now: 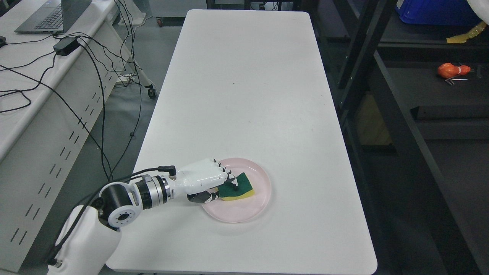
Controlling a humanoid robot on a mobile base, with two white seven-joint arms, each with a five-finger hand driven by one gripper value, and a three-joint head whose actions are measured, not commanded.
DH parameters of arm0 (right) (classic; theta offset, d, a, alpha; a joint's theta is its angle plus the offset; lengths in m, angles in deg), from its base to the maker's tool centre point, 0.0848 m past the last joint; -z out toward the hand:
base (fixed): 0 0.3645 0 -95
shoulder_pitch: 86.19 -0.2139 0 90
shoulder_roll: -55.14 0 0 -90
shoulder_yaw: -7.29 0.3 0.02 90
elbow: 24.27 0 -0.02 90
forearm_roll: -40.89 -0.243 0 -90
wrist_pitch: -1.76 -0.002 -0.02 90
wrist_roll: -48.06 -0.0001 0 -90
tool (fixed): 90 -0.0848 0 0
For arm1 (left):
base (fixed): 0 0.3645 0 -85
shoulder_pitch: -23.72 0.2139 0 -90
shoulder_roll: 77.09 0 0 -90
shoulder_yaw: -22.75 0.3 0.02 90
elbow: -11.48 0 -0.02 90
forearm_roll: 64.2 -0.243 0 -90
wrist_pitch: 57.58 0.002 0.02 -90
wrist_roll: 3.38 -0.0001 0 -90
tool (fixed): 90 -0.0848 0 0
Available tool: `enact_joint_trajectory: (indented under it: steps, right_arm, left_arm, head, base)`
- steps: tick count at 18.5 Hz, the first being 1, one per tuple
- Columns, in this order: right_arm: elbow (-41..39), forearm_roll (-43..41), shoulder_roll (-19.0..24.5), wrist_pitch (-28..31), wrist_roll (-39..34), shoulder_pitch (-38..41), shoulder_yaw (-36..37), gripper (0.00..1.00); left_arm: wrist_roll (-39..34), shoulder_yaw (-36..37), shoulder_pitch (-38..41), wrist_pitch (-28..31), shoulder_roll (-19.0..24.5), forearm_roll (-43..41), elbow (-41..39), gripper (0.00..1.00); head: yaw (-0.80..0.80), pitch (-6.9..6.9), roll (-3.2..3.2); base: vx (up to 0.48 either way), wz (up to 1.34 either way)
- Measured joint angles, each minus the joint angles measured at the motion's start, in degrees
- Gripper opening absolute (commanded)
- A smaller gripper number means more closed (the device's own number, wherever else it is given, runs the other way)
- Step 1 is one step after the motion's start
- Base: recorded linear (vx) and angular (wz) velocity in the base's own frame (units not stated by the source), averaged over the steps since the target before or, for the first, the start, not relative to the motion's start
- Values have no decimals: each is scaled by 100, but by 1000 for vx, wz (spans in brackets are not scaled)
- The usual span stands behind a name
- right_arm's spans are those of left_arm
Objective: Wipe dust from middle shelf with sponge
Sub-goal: 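Lower the left hand onto the green-and-yellow sponge and close fingers, then lift the sponge off the plate with the left hand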
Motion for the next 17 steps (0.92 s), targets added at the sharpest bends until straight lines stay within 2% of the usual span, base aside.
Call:
enact_joint_trajectory:
  steps: [6, 11, 17]
  right_arm:
    - [0, 0, 0, 0, 0, 1, 0, 100]
    - [0, 0, 0, 0, 0, 1, 0, 100]
    - [0, 0, 0, 0, 0, 0, 0, 100]
  left_arm:
    - [9, -547, 41, -346, -111, 592, 190, 0]
    - [151, -984, -279, -719, -216, 792, 65, 0]
    - [350, -1441, -437, -811, -286, 997, -73, 0]
  head:
    - [0, 0, 0]
    - [0, 0, 0]
    - [0, 0, 0]
  base:
    - [0, 0]
    - [0, 0]
    - [0, 0]
